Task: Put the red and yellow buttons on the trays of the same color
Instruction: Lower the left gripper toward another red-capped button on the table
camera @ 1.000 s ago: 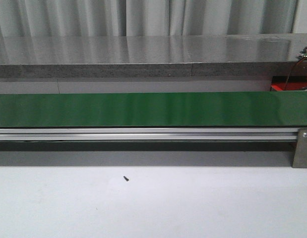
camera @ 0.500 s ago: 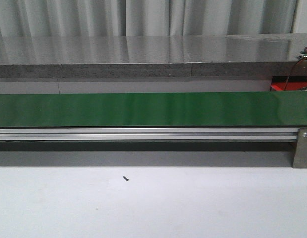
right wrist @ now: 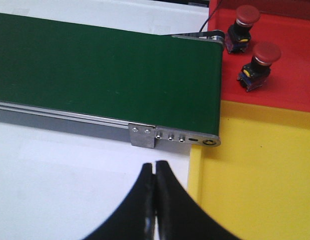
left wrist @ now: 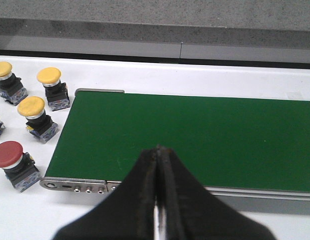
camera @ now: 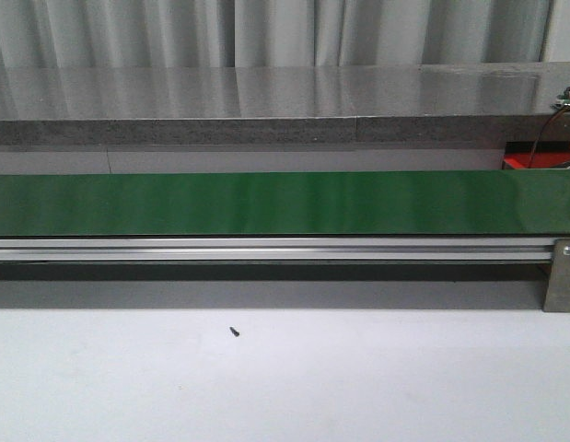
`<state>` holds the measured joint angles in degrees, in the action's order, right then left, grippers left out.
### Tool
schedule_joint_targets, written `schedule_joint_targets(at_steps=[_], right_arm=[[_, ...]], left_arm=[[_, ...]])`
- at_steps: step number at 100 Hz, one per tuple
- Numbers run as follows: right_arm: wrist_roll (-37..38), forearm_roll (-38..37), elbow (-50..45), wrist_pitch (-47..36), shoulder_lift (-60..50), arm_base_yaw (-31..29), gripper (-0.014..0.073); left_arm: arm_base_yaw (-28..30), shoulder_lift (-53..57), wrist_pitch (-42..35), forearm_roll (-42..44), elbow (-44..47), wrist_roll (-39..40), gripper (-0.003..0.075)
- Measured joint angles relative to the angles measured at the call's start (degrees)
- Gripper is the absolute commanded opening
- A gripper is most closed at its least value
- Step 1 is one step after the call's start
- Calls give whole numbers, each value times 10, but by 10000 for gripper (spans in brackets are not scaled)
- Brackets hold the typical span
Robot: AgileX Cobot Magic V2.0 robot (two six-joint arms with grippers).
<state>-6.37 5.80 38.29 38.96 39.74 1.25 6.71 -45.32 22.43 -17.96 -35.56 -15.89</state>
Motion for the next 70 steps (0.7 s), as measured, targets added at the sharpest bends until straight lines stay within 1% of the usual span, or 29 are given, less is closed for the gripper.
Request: schedule_joint_targets(at_steps=[53, 60, 62, 67, 68, 69, 70], right_arm=[[1, 0, 0, 0, 0, 0, -69], [1, 0, 0, 0, 0, 0, -69], [1, 0, 0, 0, 0, 0, -69], [1, 0, 0, 0, 0, 0, -69], [1, 0, 0, 0, 0, 0, -69], [1, 0, 0, 0, 0, 0, -69], [1, 0, 0, 0, 0, 0, -69]], left_arm=[[0, -13, 0, 0, 0, 0, -12], [0, -15, 0, 0, 0, 0, 45], [0, -15, 0, 0, 0, 0, 74], [0, -15, 0, 0, 0, 0, 165], [0, -15, 0, 0, 0, 0, 213], [0, -15, 0, 0, 0, 0, 213], [0, -15, 0, 0, 0, 0, 246]])
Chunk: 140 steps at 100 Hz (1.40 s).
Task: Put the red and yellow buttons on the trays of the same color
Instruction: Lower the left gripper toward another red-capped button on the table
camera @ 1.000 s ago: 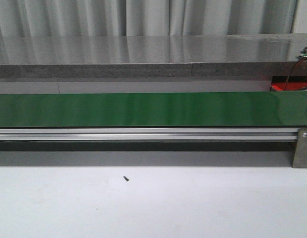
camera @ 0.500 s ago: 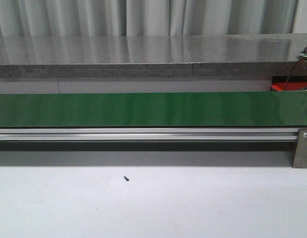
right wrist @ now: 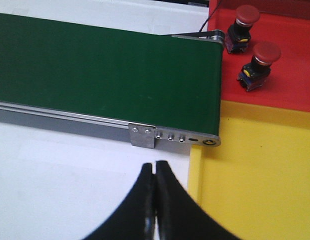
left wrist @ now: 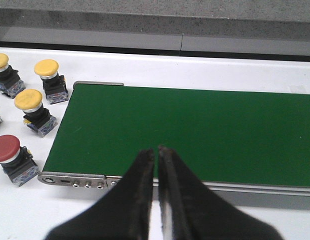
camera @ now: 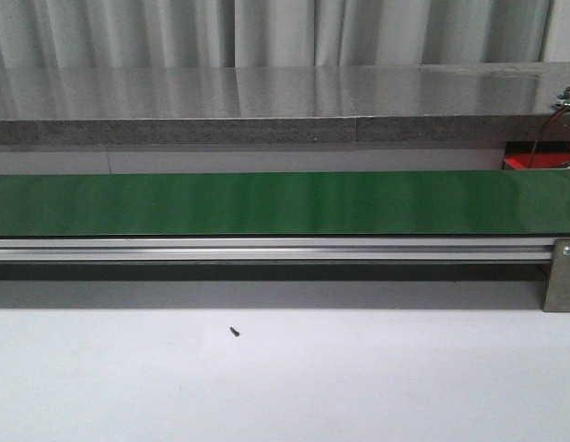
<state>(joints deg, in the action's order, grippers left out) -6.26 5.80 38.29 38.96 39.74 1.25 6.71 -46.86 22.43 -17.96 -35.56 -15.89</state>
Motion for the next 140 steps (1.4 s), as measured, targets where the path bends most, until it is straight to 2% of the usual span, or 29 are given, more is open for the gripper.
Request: schedule_joint_targets(at_steps=[4, 8, 14, 21, 37, 47, 62, 72, 94, 113, 140], right_arm=[[0, 0, 0, 0, 0, 0, -69], [0, 0, 0, 0, 0, 0, -69], [0, 0, 0, 0, 0, 0, -69], [0, 0, 0, 0, 0, 0, -69], [0, 0, 0, 0, 0, 0, -69], [0, 0, 0, 0, 0, 0, -69], [0, 0, 0, 0, 0, 0, -69], [0, 0, 0, 0, 0, 0, -69], [0, 0, 0, 0, 0, 0, -69], [0, 0, 0, 0, 0, 0, -69], [0, 0, 0, 0, 0, 0, -69]], left_arm=[[0, 0, 0, 0, 0, 0, 335], [0, 0, 0, 0, 0, 0, 461], [0, 0, 0, 0, 0, 0, 578], [0, 0, 0, 0, 0, 0, 643], [1, -6, 9, 0, -12, 0, 638], [23, -26, 35, 0, -46, 0, 637], [94, -81, 105, 1, -139, 0, 633], [145, -135, 156, 2, -209, 0, 589], [223, -268, 188, 4, -309, 0, 566], [235, -372, 194, 23, -354, 0, 566], [235, -485, 186, 72, -373, 24, 566]])
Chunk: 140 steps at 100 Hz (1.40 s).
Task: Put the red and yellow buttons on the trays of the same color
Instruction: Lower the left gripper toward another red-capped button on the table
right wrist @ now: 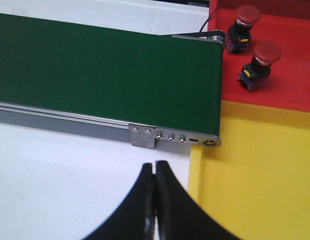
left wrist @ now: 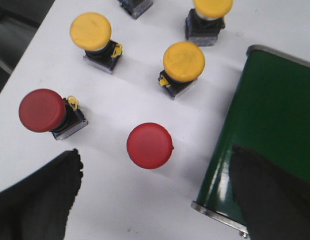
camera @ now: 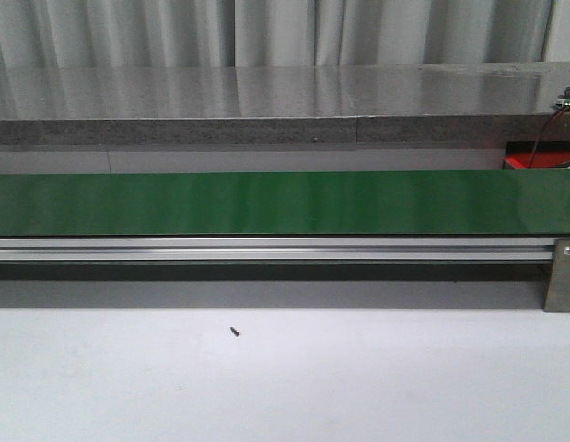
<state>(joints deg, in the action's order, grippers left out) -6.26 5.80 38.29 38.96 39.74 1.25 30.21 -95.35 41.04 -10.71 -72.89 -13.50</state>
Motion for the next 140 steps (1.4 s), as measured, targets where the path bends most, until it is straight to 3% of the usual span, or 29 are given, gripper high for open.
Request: schedule_joint_targets(at_steps=[52, 140], right_arm=[[0, 0, 0, 0, 0, 0, -69], [0, 0, 0, 0, 0, 0, -69]], left_arm=[[0, -107, -59, 7, -3, 6, 566], [-27, -153, -101, -9, -6, 7, 562]])
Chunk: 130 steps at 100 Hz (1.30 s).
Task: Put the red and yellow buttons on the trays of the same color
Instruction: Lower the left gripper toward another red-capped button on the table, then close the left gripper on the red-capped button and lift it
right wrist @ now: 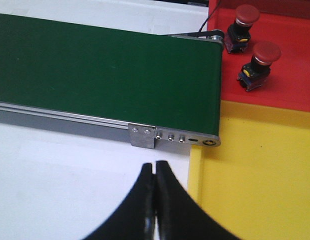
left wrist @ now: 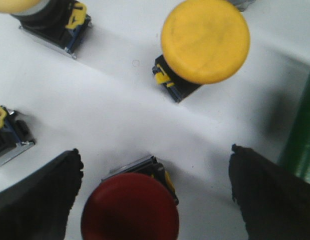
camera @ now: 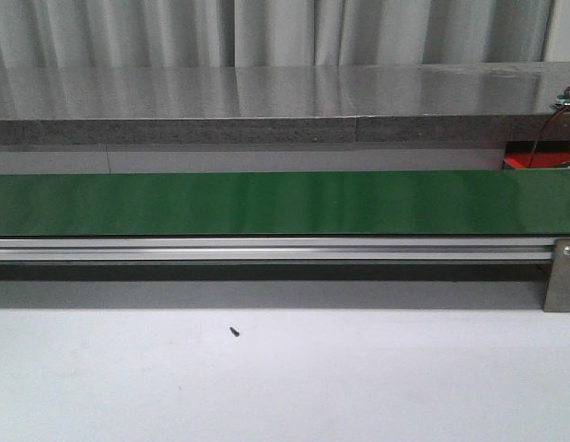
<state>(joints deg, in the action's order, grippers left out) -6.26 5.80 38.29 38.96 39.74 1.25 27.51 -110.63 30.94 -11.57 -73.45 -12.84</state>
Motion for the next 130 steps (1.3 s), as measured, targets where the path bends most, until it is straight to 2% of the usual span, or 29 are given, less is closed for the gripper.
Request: schedule_joint_targets(at_steps=[9, 45, 59, 90, 107, 130], right_arm=[[0, 0, 0, 0, 0, 0, -69], [0, 0, 0, 0, 0, 0, -69], [0, 0, 0, 0, 0, 0, -69], [0, 0, 0, 0, 0, 0, -69], [0, 0, 0, 0, 0, 0, -69], [0, 0, 0, 0, 0, 0, -69]], left_arm=[[0, 0, 0, 0, 0, 0, 517], [-1, 0, 1, 0, 0, 0, 237], [-1, 0, 6, 1, 0, 0, 172], [-1, 8, 34, 14, -1, 0, 169], [-1, 58, 53, 15, -1, 0, 169], [-8, 120, 133, 16, -50, 0, 169]])
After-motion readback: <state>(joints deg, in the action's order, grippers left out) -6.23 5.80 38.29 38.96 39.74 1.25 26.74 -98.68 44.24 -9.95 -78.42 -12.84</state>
